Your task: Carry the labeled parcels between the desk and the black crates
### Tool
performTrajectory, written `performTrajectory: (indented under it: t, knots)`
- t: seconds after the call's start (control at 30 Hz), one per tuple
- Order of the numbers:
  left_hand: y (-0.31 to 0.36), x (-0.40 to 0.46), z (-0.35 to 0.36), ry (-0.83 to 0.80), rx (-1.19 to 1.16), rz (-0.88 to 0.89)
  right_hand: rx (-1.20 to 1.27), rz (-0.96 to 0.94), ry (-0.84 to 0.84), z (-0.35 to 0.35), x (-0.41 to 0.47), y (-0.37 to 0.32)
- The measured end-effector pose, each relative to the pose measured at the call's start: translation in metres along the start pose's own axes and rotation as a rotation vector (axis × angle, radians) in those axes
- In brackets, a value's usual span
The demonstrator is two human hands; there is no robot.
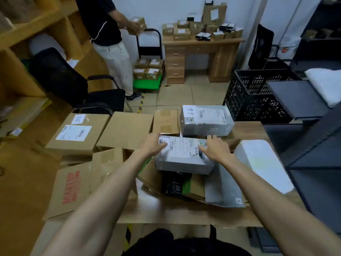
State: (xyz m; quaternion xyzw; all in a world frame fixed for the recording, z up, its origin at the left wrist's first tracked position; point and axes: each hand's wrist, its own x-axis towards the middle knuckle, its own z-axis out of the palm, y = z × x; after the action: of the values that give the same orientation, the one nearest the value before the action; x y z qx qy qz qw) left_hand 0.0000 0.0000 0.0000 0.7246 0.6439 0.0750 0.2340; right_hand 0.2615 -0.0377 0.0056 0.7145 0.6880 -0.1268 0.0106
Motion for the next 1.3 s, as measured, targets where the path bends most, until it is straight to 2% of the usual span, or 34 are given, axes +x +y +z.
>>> performTrajectory:
  t: [0.1, 0.17, 0.3, 0.47, 0.57, 0.67, 0.8, 0.97, 1.03, 1.2, 1.3]
  knots:
    - [0.0, -0.008, 0.011, -0.098, 0.017, -0.113, 0.059, 0.069, -0.034, 0.01, -0.001, 0.01]
    - [-0.004, -0.017, 0.019, -0.152, -0.072, -0.156, 0.144, 0.107, -0.079, 0.018, -0.002, 0.014]
    - [-0.007, -0.027, 0.026, -0.138, -0.224, -0.168, 0.345, 0.117, -0.121, 0.033, -0.003, 0.013]
    - [-0.009, -0.03, 0.016, -0.255, -0.339, -0.194, 0.291, 0.078, -0.096, 0.026, 0.007, 0.011]
    - [-0.013, -0.033, 0.013, -0.32, -0.329, -0.234, 0.287, 0.076, -0.109, 0.018, 0.017, 0.01]
    - [-0.015, -0.035, 0.017, -0.261, -0.248, -0.238, 0.342, 0.09, -0.127, 0.018, 0.019, 0.008]
    - [-0.018, -0.03, 0.021, -0.051, -0.162, -0.189, 0.438, 0.157, -0.062, 0.028, 0.01, 0.011]
    - [-0.026, -0.032, 0.028, -0.07, -0.295, -0.203, 0.481, 0.298, 0.075, 0.041, -0.029, 0.014]
    - [-0.033, -0.036, 0.033, -0.091, -0.344, -0.184, 0.542, 0.318, 0.033, 0.052, -0.042, 0.013]
    - [-0.038, -0.054, 0.038, -0.226, -0.403, -0.166, 0.896, 0.268, -0.168, 0.071, -0.055, -0.01]
    - [-0.036, -0.066, 0.04, -0.32, -0.416, -0.159, 0.941, 0.256, -0.168, 0.074, -0.057, -0.024]
